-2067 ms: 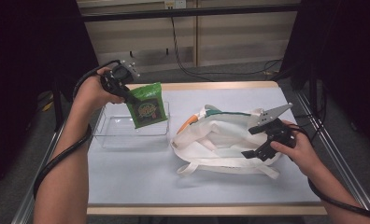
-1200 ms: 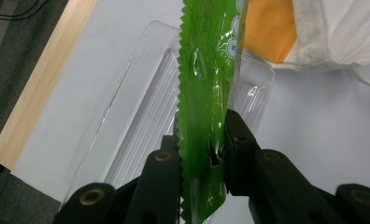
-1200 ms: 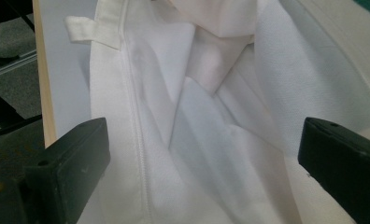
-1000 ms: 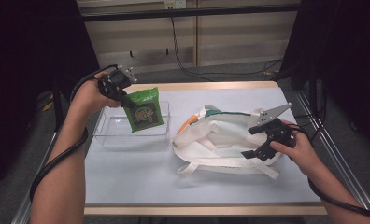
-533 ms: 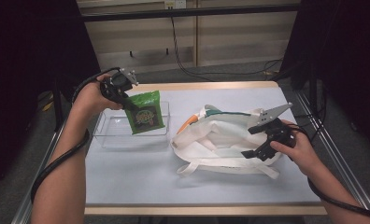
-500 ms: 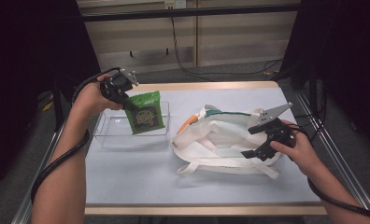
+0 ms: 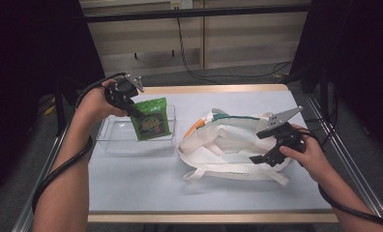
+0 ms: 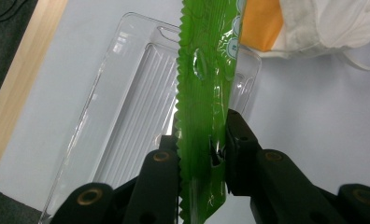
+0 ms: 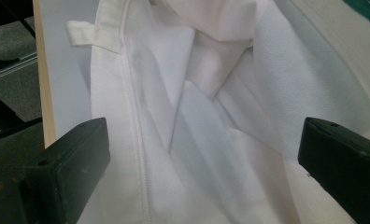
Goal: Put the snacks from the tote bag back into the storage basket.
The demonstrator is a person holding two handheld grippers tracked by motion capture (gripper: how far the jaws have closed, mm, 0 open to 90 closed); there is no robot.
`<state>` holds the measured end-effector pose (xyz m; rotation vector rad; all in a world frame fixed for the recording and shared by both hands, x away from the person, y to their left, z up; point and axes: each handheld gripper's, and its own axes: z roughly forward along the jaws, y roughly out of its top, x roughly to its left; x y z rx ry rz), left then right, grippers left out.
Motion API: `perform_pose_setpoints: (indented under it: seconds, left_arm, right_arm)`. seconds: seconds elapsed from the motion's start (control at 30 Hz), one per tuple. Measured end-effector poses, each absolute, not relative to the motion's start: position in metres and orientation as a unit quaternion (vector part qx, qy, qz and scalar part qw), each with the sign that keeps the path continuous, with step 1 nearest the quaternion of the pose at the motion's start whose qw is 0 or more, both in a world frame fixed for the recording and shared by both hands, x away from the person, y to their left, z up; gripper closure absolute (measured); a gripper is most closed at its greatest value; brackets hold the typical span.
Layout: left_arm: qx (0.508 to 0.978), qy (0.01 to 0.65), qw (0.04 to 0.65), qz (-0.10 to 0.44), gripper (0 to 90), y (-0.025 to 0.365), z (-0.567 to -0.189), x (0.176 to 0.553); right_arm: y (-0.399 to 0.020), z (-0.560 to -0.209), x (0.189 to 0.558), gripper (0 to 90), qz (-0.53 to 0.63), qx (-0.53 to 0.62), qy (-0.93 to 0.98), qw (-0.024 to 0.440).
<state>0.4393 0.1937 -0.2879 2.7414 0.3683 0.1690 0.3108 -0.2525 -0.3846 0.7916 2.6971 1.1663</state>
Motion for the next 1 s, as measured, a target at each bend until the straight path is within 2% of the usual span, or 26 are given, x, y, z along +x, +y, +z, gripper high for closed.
perform_pose_setpoints:
  seconds: [1.0]
  left_arm:
    - [0.975,0.118,0.183,0.045,75.9,0.196,-0.311,0.439]
  right_arm:
    - [-0.25,-0.384,0.312,1.6,0.385,0.257,0.885,0.049]
